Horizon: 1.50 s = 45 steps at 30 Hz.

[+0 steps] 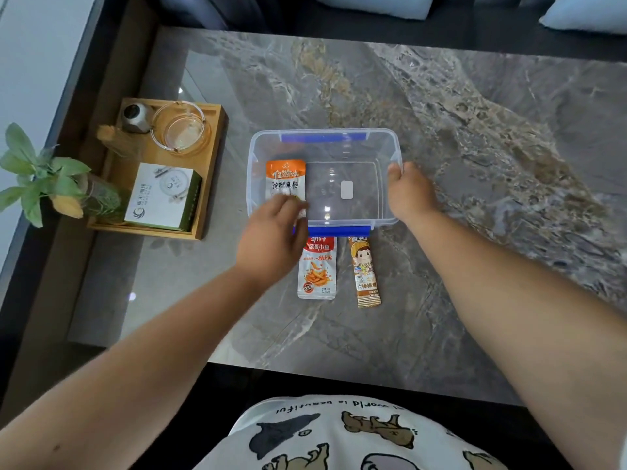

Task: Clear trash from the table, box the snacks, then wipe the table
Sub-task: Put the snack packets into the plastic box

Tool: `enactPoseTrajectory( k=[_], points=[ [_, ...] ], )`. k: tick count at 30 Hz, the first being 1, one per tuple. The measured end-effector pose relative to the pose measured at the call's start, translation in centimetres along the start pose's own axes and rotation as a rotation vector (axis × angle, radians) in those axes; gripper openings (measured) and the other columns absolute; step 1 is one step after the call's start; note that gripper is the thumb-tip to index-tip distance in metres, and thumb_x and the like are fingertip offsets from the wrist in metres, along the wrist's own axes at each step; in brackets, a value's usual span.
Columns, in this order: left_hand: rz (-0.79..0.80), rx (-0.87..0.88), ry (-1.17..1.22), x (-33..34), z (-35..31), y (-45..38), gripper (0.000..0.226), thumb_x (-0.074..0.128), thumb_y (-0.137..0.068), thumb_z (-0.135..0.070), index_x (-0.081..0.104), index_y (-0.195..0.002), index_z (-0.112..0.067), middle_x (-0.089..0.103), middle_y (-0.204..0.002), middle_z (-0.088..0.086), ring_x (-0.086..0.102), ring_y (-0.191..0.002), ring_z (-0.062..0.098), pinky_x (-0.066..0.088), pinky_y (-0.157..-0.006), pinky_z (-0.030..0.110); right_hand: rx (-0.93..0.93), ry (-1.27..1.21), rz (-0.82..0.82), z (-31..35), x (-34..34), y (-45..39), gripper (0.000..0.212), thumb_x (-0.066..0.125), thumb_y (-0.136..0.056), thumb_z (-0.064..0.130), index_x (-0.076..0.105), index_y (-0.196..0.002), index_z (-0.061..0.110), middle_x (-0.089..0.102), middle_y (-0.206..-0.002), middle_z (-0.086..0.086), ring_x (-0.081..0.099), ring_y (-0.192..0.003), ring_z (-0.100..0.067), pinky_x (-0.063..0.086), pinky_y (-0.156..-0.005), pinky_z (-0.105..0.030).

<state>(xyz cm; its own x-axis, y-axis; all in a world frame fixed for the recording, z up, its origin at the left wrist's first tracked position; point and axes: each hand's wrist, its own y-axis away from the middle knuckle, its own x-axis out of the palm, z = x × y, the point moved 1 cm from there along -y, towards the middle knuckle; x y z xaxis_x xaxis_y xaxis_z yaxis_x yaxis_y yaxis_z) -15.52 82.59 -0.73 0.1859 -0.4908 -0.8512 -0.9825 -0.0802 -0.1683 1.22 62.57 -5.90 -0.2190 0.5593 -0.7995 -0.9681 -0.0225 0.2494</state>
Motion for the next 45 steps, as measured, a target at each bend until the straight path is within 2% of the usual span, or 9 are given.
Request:
enactPoseTrajectory(
  k=[5, 8, 12, 18, 23, 28, 35, 40, 45],
  points=[
    [0.249, -0.001, -0.064, 3.4, -1.1, 7.3, 0.030, 0.060, -0.090, -0.021, 0.063, -0.117, -0.009, 0.064, -0.112, 0.014, 0.060, -0.101, 0.036, 0.050, -0.082, 0.045, 0.002, 0.017, -0.001, -0.2, 0.2, -0.3, 0.036, 0.027, -0.096, 0.046, 0.045, -0.091, 0.015, 0.048, -0.078, -0.003, 0.046, -0.068, -0.026, 0.031, -0.060, -0.033],
    [0.508, -0.051, -0.230, 5.7, -0.8, 7.5, 0.055, 0.037, -0.097, -0.045, 0.031, -0.147, -0.021, 0.030, -0.155, 0.007, 0.025, -0.141, 0.031, 0.029, -0.111, 0.051, 0.002, 0.029, -0.007, -0.3, 0.3, -0.4, 0.038, 0.026, -0.096, 0.047, 0.045, -0.092, 0.015, 0.046, -0.074, -0.001, 0.046, -0.067, -0.025, 0.030, -0.056, -0.032],
    [0.636, 0.039, -0.352, 7.1, 0.2, 9.3, 0.062, 0.022, -0.098, -0.052, 0.012, -0.152, -0.022, 0.002, -0.162, 0.002, -0.003, -0.147, 0.026, 0.002, -0.118, 0.046, -0.003, 0.031, -0.020, -0.5, 0.4, -0.5, 0.036, 0.027, -0.095, 0.047, 0.045, -0.091, 0.016, 0.046, -0.077, -0.001, 0.047, -0.069, -0.026, 0.031, -0.060, -0.033],
    [0.423, -0.035, -0.129, 5.6, -0.3, 12.4, 0.047, 0.051, -0.095, -0.036, 0.051, -0.136, -0.014, 0.040, -0.150, 0.007, 0.031, -0.140, 0.032, 0.030, -0.110, 0.051, 0.000, 0.027, -0.033, -0.6, 0.4, -0.6, 0.042, 0.028, -0.096, 0.044, 0.051, -0.099, 0.009, 0.047, -0.083, -0.004, 0.043, -0.071, -0.026, 0.030, -0.062, -0.033],
    [0.367, -0.464, -0.149, 5.8, -0.8, 9.1, 0.062, 0.050, -0.092, -0.049, 0.034, -0.141, -0.015, 0.041, -0.141, 0.008, 0.043, -0.125, 0.028, 0.041, -0.100, 0.042, 0.001, 0.018, -0.025, -0.5, 0.3, -0.6, 0.043, 0.028, -0.096, 0.045, 0.051, -0.101, 0.009, 0.055, -0.090, -0.009, 0.043, -0.072, -0.026, 0.031, -0.064, -0.033],
    [0.458, -0.645, -0.144, 6.3, -0.3, 7.2, 0.072, 0.063, -0.084, -0.051, 0.029, -0.138, -0.018, 0.050, -0.130, 0.007, 0.055, -0.115, 0.027, 0.049, -0.088, 0.040, 0.018, 0.028, -0.001, -0.6, 0.2, -0.6, 0.045, 0.026, -0.096, 0.045, 0.050, -0.104, 0.008, 0.060, -0.100, -0.015, 0.047, -0.075, -0.028, 0.033, -0.065, -0.034],
    [0.433, -0.903, 0.327, 5.3, 1.1, 7.0, 0.038, 0.072, -0.082, -0.038, 0.051, -0.111, -0.024, 0.068, -0.108, -0.003, 0.065, -0.081, 0.012, 0.050, -0.059, 0.024, 0.028, 0.013, -0.003, -0.6, 0.0, -0.6, 0.043, 0.028, -0.095, 0.046, 0.050, -0.104, 0.010, 0.051, -0.088, -0.005, 0.047, -0.074, -0.027, 0.033, -0.064, -0.033],
    [0.477, -1.007, 0.666, 2.8, 1.2, 6.8, 0.011, 0.066, -0.087, -0.039, 0.063, -0.092, -0.029, 0.075, -0.094, -0.005, 0.070, -0.072, 0.004, 0.054, -0.068, 0.030, 0.027, 0.012, -0.001, -0.4, -0.2, -0.5, 0.041, 0.028, -0.096, 0.045, 0.050, -0.101, 0.010, 0.049, -0.084, -0.004, 0.046, -0.071, -0.026, 0.033, -0.061, -0.033],
    [0.669, -0.809, 0.924, -1.4, -0.4, 4.6, 0.033, 0.063, -0.083, -0.047, 0.064, -0.110, -0.027, 0.073, -0.106, -0.006, 0.070, -0.096, 0.016, 0.049, -0.092, 0.047, 0.013, 0.027, 0.003, -0.4, -0.3, -0.3, 0.042, 0.028, -0.097, 0.044, 0.051, -0.101, 0.009, 0.048, -0.084, -0.004, 0.044, -0.070, -0.026, 0.029, -0.060, -0.032]
  ],
)
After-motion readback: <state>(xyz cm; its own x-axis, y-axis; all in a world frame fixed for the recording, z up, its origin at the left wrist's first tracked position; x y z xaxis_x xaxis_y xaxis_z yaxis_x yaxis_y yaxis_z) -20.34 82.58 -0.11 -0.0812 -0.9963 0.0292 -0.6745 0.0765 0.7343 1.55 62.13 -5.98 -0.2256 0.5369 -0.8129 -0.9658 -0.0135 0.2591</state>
